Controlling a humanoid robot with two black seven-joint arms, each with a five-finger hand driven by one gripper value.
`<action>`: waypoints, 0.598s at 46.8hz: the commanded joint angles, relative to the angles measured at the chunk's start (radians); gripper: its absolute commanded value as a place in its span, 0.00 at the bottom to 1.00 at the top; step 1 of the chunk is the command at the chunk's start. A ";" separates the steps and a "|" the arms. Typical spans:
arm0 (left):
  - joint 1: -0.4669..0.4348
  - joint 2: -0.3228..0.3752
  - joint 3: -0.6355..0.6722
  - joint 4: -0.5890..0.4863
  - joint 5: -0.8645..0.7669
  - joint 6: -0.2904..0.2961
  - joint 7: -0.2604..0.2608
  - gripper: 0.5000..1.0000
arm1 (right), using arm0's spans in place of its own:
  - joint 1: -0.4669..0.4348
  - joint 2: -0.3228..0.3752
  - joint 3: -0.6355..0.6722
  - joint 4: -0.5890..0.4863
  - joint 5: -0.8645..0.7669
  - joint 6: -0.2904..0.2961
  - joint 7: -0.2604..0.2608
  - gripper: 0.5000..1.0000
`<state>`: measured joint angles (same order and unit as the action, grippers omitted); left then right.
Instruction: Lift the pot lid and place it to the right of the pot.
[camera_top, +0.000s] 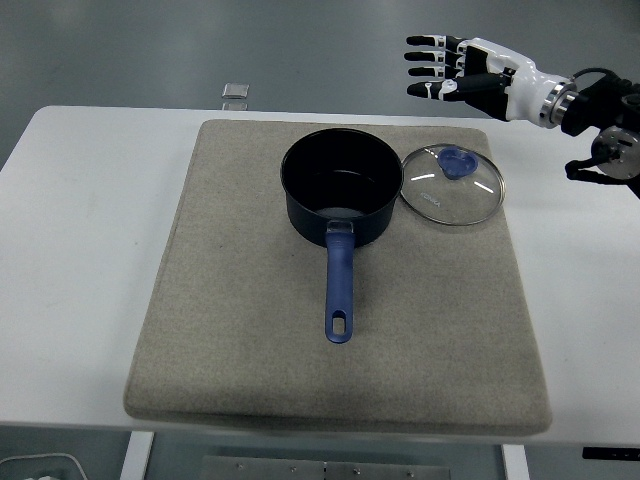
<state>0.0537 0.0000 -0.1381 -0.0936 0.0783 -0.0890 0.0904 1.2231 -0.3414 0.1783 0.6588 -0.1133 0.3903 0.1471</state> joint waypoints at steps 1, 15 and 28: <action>0.000 0.000 0.000 0.000 0.000 0.000 0.000 1.00 | -0.010 0.006 0.001 -0.018 0.064 0.001 0.000 0.80; 0.000 0.000 0.000 0.000 0.000 0.000 0.000 1.00 | -0.056 0.038 0.001 -0.030 0.337 0.018 -0.012 0.80; 0.000 0.000 0.000 0.000 0.000 0.000 0.000 1.00 | -0.077 0.048 0.001 -0.048 0.485 0.018 -0.037 0.80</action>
<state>0.0539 0.0000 -0.1380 -0.0936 0.0783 -0.0890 0.0900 1.1462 -0.2929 0.1795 0.6162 0.3577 0.4095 0.1132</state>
